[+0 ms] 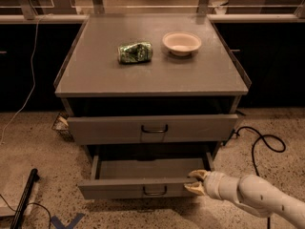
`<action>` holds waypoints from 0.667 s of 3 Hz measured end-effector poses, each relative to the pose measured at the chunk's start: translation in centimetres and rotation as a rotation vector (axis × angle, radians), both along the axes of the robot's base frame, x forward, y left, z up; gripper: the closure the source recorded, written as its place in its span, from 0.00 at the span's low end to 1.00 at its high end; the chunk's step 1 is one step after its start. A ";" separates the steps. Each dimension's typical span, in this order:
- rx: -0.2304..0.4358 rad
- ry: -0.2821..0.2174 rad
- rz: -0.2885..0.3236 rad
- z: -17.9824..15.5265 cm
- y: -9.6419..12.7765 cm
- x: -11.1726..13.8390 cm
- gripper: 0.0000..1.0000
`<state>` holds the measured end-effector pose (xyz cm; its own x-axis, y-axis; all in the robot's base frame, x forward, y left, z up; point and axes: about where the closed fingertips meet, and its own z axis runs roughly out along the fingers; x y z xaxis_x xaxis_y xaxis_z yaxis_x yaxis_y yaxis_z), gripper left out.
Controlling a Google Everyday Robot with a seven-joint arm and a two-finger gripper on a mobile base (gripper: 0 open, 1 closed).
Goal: Open middle drawer
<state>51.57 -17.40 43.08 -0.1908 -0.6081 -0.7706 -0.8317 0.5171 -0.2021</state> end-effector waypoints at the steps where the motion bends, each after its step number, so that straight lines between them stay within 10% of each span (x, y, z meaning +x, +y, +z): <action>1: -0.003 -0.039 0.069 2.8 1.3 -6.4 1.00; 2: 0.013 0.012 0.049 1.2 0.7 -11.7 0.82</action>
Offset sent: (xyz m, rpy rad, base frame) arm -0.0501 0.0122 0.0275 -0.0056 -0.0428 0.0616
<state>39.86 -16.66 44.26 -0.1709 -0.6070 -0.7761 -0.8583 0.4786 -0.1853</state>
